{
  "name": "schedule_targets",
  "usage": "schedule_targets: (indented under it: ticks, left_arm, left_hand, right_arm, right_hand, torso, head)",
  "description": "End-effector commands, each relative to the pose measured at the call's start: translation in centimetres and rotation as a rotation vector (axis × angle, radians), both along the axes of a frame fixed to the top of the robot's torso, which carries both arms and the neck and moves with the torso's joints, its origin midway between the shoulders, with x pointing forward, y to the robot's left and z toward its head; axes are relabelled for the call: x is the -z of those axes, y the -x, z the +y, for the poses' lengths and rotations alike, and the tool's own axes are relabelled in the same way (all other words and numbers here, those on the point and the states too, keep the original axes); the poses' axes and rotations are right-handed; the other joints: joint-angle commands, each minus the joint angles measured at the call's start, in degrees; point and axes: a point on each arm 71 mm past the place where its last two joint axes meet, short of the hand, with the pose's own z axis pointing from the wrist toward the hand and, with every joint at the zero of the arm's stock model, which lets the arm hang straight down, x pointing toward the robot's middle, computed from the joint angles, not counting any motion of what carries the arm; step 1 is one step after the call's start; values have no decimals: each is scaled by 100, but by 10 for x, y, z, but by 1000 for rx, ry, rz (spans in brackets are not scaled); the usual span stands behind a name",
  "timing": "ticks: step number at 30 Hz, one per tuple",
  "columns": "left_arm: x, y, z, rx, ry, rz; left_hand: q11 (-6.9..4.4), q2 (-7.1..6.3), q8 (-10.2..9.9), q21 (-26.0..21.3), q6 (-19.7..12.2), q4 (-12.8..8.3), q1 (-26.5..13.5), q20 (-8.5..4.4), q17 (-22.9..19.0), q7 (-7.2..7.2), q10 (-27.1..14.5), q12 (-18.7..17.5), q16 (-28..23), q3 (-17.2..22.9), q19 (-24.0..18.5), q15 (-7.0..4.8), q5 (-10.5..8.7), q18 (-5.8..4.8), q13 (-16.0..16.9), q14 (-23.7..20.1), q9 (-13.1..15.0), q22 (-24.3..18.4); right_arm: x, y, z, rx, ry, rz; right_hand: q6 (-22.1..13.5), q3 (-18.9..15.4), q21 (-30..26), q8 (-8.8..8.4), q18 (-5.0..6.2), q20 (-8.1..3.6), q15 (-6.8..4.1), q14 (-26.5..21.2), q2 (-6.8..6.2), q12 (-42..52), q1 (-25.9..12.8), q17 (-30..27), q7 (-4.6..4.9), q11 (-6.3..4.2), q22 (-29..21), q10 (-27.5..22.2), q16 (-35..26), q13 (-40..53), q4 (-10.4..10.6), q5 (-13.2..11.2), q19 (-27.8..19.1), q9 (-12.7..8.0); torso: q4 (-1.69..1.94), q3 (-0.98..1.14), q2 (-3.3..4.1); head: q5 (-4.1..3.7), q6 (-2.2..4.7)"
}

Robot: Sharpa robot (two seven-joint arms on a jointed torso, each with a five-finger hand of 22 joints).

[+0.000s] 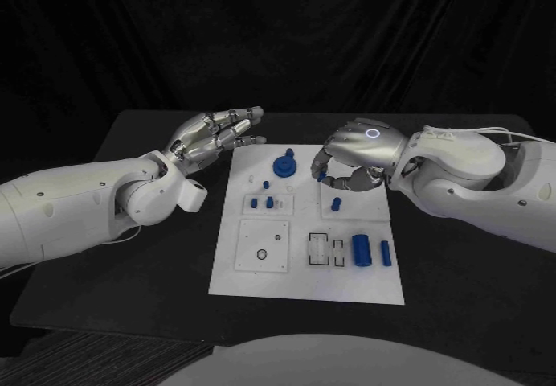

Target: Assemble the parts on the task board

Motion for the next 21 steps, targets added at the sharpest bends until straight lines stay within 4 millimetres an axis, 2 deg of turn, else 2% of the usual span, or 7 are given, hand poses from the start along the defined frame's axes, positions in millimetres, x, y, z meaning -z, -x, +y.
schedule_targets:
  ticks: [1, 5, 9, 14, 20, 21]
  left_arm:
    - [0, 0, -2, 14, 14, 4]
    - [1, 0, -4, 18, 14, 6]
    - [1, 0, -6, 24, 15, 7]
    - [1, -1, -8, 27, 16, 6]
    - [1, -1, -10, 30, 19, 4]
    - [1, -1, -10, 30, 19, 4]
  left_hand:
    - [52, 18, 24, 0, 9, 16, 56, -22, -7, 29, 17, 19, 28, 34, -1, 2, 26, 20, 6, -7, 5, -9]
    - [56, 27, 25, -2, 9, 16, 59, -22, -8, 32, 18, 19, 30, 39, -3, 4, 30, 20, 6, -8, 5, -12]
    - [56, 27, 25, -2, 9, 16, 59, -22, -8, 32, 18, 19, 30, 39, -3, 4, 30, 20, 6, -8, 5, -12]
    - [61, 40, 27, -4, 13, 15, 64, -21, -10, 36, 21, 22, 31, 47, -4, 7, 30, 20, 6, -14, 6, -17]
    - [39, 39, 34, -25, 13, 15, 69, -30, -32, 35, 29, 23, 14, 47, -34, 6, -29, 19, 6, -93, 7, -55]
    - [52, 41, 37, -68, 7, 15, 71, -47, -53, 41, 26, 17, -8, 48, -133, -27, -31, 21, 5, -170, 6, -176]
  right_arm:
    - [0, 3, 10, -3, -6, 23]
    - [4, 7, 25, -36, 9, 43]
    - [13, 11, 40, -62, 29, 71]
    - [25, 14, 56, -85, 31, 96]
    - [36, 15, 64, -91, 44, 122]
    - [38, 15, 65, -91, 46, 126]
  right_hand:
    - [7, 52, 25, -35, -63, 44, 49, 427, 48, -47, 27, 727, 26, -45, 1116, 90, 25, -11, -3, 32, 69, -6]
    - [-4, 82, 8, -70, -58, 56, 59, 427, 46, -75, 27, 730, 38, -34, 1110, 96, 28, -28, -20, 38, 61, -26]
    - [-9, 102, -6, -96, -54, 65, 67, 426, 48, -96, 23, 728, 49, -25, 1106, 97, 28, -41, -29, 35, 54, -42]
    - [-13, 119, -25, -116, -50, 72, 73, 425, 46, -112, 24, 729, 55, -19, 1100, 97, 29, -51, -41, 33, 44, -55]
    - [-13, 126, -40, -124, -46, 75, 75, 423, 44, -118, 26, 720, 56, -17, 1096, 98, 24, -55, -48, 34, 38, -60]
    - [-13, 134, -51, -132, -43, 77, 76, 424, 43, -123, 31, 726, 57, -16, 1093, 101, 28, -58, -56, 35, 33, -66]
  torso:
    - [2, 9, -1]
    - [29, 8, -1]
    - [7, 7, 4]
    - [-2, -2, -3]
    - [20, -6, -4]
    - [21, -4, -3]
  head:
    - [29, -1]
    - [10, -1]
    - [50, -1]
    - [67, -1]
    - [78, -1]
    - [85, -1]
